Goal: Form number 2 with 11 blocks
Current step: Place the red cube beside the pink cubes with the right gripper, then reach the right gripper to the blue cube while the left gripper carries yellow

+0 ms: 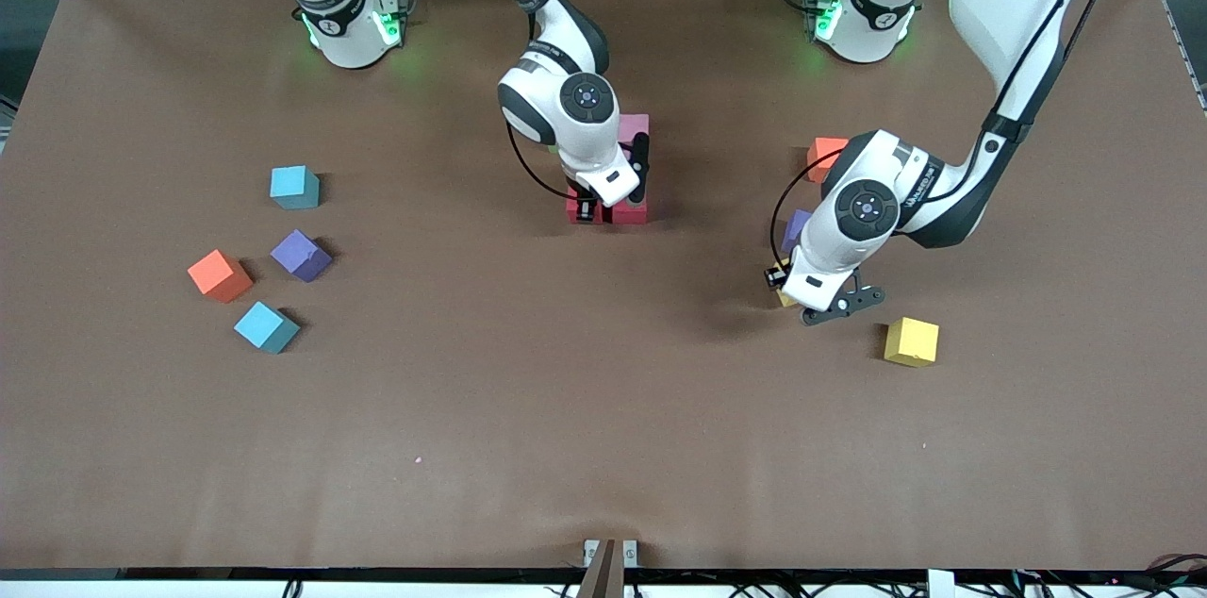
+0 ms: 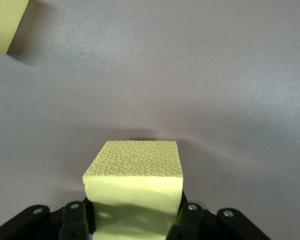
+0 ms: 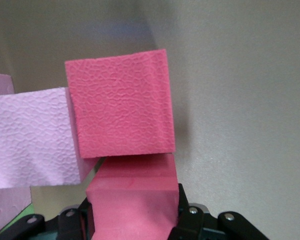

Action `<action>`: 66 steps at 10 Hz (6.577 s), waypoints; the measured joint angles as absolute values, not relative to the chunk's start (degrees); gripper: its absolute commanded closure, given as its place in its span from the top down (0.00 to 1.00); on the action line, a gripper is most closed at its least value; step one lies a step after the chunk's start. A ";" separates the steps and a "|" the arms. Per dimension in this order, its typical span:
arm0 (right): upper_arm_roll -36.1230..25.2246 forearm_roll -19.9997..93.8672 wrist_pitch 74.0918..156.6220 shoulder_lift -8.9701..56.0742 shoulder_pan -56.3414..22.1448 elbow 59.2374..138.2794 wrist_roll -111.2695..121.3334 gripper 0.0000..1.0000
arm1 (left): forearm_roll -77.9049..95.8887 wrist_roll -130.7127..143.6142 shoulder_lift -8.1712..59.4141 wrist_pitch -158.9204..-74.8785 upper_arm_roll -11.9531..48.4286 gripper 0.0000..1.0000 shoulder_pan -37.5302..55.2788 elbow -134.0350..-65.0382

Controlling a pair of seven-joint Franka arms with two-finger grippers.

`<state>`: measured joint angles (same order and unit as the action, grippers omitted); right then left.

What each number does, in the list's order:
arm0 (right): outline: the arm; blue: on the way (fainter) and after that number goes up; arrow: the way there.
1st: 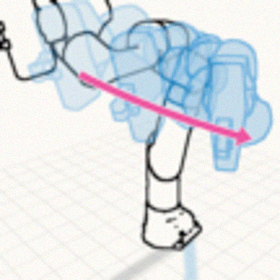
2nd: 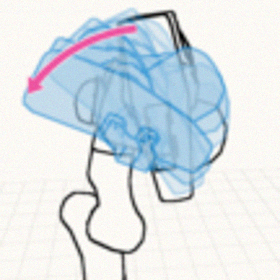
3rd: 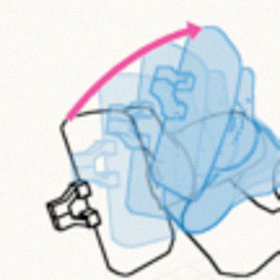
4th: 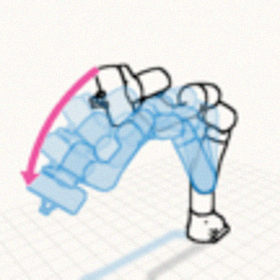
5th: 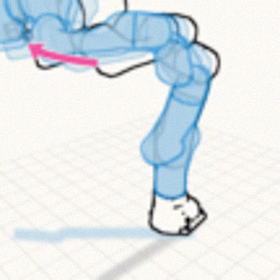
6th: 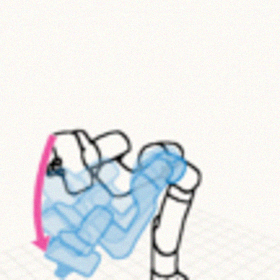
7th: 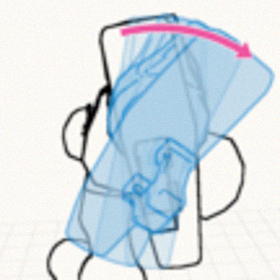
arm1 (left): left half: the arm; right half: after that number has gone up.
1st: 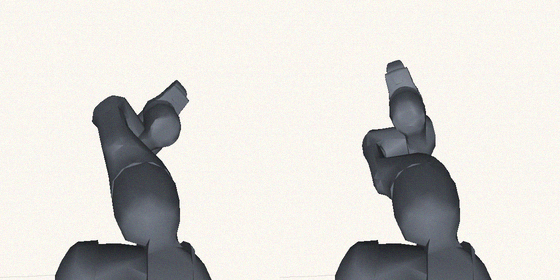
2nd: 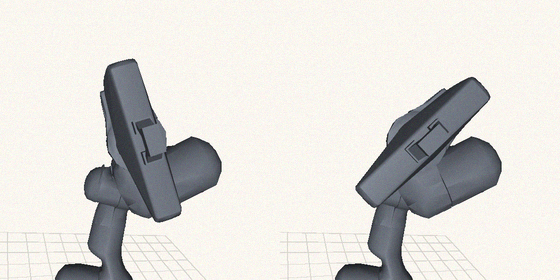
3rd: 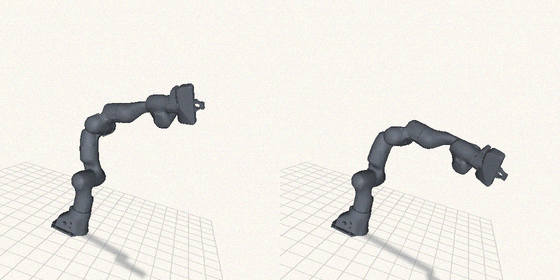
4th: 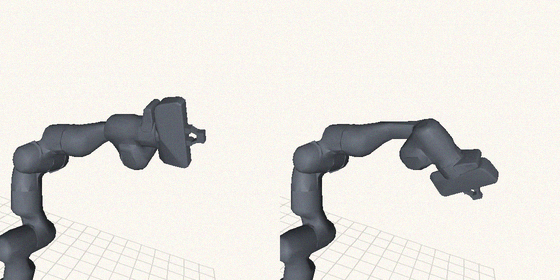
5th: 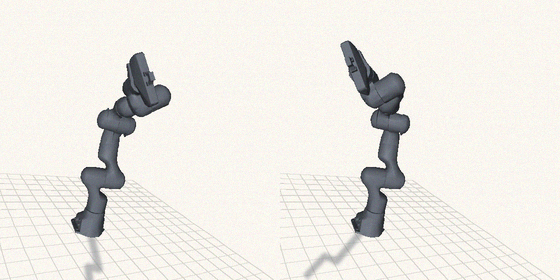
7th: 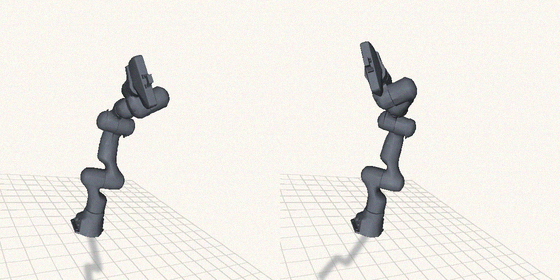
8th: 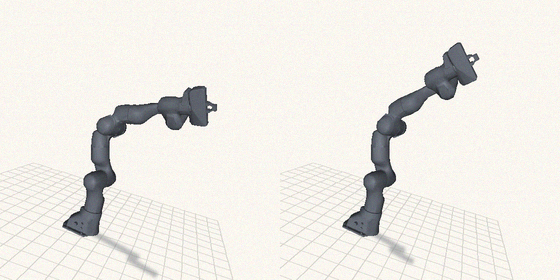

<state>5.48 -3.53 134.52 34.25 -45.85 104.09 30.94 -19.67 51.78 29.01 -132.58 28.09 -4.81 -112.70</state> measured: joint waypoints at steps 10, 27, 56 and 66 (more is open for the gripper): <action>5.44 -3.54 134.39 34.78 -46.20 103.15 30.79 0.10 | -19.67 51.78 28.55 -132.39 28.09 0.52 -4.81 -112.79; 4.84 -3.54 134.39 35.28 -46.79 102.36 29.73 0.96 | -19.67 51.89 28.55 -131.31 28.11 0.48 -4.81 -111.40; -4.34 -3.56 126.55 19.13 -4.72 108.43 49.54 1.00 | -12.39 119.94 36.19 -120.63 42.85 0.43 15.54 -93.48; -3.02 1.24 136.25 31.17 2.24 108.11 70.55 1.00 | -12.39 150.90 40.33 -135.80 30.75 0.43 32.74 -92.05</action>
<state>-3.02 1.24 136.25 31.17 2.24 108.11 70.55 -12.39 150.90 40.33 -135.80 30.75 32.74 -92.05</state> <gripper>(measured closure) 0.000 0.449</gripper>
